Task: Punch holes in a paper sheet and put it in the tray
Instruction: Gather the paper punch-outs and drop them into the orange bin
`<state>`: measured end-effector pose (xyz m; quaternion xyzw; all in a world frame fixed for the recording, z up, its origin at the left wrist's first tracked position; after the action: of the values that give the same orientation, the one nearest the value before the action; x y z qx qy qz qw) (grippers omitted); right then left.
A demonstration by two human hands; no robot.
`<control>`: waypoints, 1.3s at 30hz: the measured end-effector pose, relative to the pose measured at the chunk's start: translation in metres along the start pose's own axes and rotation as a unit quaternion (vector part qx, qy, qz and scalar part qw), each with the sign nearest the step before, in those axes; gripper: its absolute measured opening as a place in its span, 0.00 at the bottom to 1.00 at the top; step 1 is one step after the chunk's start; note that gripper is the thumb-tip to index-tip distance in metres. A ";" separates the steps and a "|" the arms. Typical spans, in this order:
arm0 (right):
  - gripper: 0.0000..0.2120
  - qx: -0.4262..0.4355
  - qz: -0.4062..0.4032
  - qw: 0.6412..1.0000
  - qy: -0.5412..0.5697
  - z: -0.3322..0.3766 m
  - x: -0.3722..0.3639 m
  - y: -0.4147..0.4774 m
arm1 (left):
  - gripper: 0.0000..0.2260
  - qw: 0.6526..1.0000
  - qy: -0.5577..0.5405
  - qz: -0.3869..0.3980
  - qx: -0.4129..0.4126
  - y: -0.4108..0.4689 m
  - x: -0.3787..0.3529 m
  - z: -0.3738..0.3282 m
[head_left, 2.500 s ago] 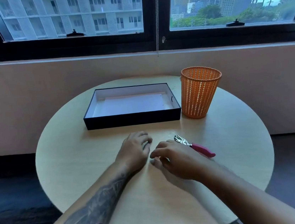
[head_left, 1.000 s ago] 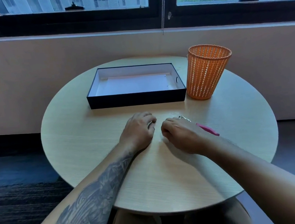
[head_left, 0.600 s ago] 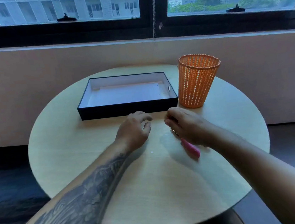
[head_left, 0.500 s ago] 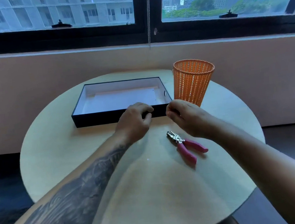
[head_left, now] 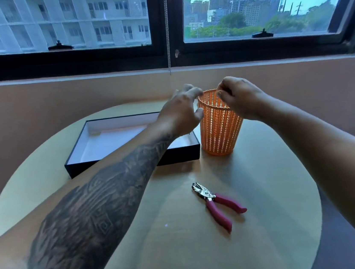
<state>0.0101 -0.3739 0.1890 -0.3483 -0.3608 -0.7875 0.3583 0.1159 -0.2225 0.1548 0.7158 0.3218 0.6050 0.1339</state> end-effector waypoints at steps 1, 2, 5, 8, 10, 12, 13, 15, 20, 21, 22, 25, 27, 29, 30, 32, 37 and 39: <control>0.05 -0.015 -0.003 1.000 0.004 -0.002 0.000 0.006 | 0.17 1.000 0.005 0.009 -0.005 0.005 -0.002 0.001; 0.04 -0.028 -0.005 1.000 0.004 -0.005 0.000 0.012 | 0.16 1.000 0.011 0.020 -0.011 0.009 -0.005 0.003; 0.04 -0.061 0.010 0.998 -0.009 -0.009 -0.002 0.025 | 0.15 0.999 0.024 0.035 -0.030 0.016 -0.013 0.009; 0.03 -0.089 0.046 0.995 -0.001 -0.013 -0.005 0.029 | 0.14 0.999 0.023 0.030 -0.032 0.018 -0.018 0.013; 0.04 -0.107 0.061 0.992 0.021 -0.018 -0.006 0.031 | 0.14 0.999 0.021 0.027 -0.035 0.019 -0.019 0.015; 0.05 -0.128 0.065 0.989 0.043 -0.023 -0.007 0.032 | 0.13 0.999 0.010 0.018 -0.038 0.018 -0.020 0.016; 0.05 -0.138 0.067 0.987 0.054 -0.024 -0.008 0.033 | 0.12 0.999 0.004 0.013 -0.039 0.017 -0.020 0.017; 0.06 -0.152 0.074 0.983 0.072 -0.026 -0.008 0.035 | 0.12 0.999 0.002 0.011 -0.041 0.016 -0.019 0.015; 0.09 -0.164 0.109 0.977 0.077 -0.026 -0.006 0.036 | 0.12 0.999 -0.009 0.001 -0.042 0.014 -0.020 0.013; 0.09 -0.165 0.116 0.976 0.077 -0.025 -0.006 0.036 | 0.12 0.999 -0.012 0.002 -0.041 0.013 -0.020 0.013; 0.09 -0.169 0.122 0.975 0.078 -0.024 -0.005 0.036 | 0.12 0.999 -0.013 0.002 -0.038 0.012 -0.021 0.013; 0.09 -0.180 0.132 0.971 0.086 -0.024 -0.003 0.037 | 0.13 0.999 -0.016 -0.001 -0.033 0.010 -0.019 0.010; 0.10 -0.184 0.139 0.968 0.101 -0.024 -0.001 0.037 | 0.14 0.999 -0.020 -0.002 -0.028 0.010 -0.019 0.010; 0.10 -0.184 0.147 0.964 0.119 -0.026 0.001 0.038 | 0.14 1.000 -0.021 0.001 -0.022 0.010 -0.019 0.009; 0.11 -0.184 0.149 0.963 0.124 -0.027 0.002 0.038 | 0.14 1.000 -0.022 0.002 -0.019 0.010 -0.019 0.009; 0.10 -0.189 0.152 0.961 0.132 -0.029 0.002 0.040 | 0.14 1.000 -0.025 -0.001 -0.017 0.010 -0.018 0.008; 0.06 -0.177 0.129 0.973 0.069 -0.029 -0.002 0.040 | 0.14 0.999 -0.038 -0.007 -0.008 0.007 -0.019 0.007; 0.05 -0.168 0.118 0.977 0.062 -0.028 -0.004 0.040 | 0.14 0.999 -0.039 -0.008 -0.005 0.007 -0.021 0.007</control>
<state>0.0362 -0.4149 0.1842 -0.3944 -0.1568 -0.8091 0.4064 0.1232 -0.2390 0.1411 0.7357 0.3187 0.5772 0.1548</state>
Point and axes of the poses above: each hand's wrist, its own y-axis towards the middle knuckle, its own x-axis out of the back of the hand, z = x × y, the point moved 1 cm from there along y, towards the middle knuckle, and after that the axes turned 13 degrees about -x, right-handed, at the moved point
